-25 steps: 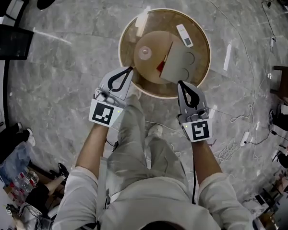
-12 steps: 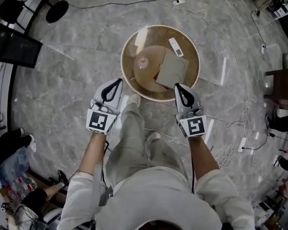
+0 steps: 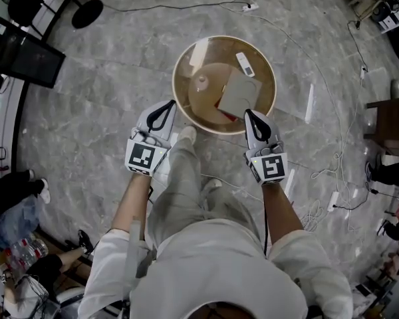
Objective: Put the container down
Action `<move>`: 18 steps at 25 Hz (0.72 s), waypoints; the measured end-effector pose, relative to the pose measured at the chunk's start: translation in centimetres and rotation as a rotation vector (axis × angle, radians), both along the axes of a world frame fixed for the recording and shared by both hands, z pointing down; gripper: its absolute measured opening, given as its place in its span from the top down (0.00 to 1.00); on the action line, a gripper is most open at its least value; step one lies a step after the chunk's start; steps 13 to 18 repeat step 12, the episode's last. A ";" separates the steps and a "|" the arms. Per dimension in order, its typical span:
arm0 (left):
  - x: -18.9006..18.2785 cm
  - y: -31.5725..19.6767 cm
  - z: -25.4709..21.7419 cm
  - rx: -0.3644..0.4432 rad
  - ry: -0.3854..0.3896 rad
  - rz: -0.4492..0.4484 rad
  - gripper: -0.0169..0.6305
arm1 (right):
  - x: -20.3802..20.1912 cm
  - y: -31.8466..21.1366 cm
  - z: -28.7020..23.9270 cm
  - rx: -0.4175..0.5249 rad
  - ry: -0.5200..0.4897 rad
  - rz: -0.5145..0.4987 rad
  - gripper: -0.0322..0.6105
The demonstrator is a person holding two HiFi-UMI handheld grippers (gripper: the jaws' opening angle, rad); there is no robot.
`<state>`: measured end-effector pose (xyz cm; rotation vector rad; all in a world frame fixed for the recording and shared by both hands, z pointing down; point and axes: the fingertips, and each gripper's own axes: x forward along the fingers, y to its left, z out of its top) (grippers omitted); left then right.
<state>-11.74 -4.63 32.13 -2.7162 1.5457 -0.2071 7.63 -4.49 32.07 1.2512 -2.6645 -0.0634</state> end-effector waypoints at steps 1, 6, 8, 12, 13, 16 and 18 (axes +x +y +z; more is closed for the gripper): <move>-0.1 0.0 -0.3 0.004 0.000 -0.002 0.97 | 0.0 0.0 -0.1 -0.001 -0.001 0.001 0.95; -0.2 0.4 -0.9 0.008 0.007 -0.003 0.97 | -0.4 0.0 -0.5 0.005 0.001 0.005 0.95; -0.2 0.5 -0.9 0.006 0.004 0.000 0.97 | -0.4 0.0 -0.6 0.006 0.003 0.005 0.95; -0.4 0.6 -1.1 0.001 0.002 0.001 0.97 | -0.5 0.0 -1.0 0.009 0.006 0.007 0.95; -0.4 0.6 -1.1 0.001 0.002 0.001 0.97 | -0.5 0.0 -1.0 0.009 0.006 0.007 0.95; -0.4 0.6 -1.1 0.001 0.002 0.001 0.97 | -0.5 0.0 -1.0 0.009 0.006 0.007 0.95; -0.4 0.6 -1.1 0.001 0.002 0.001 0.97 | -0.5 0.0 -1.0 0.009 0.006 0.007 0.95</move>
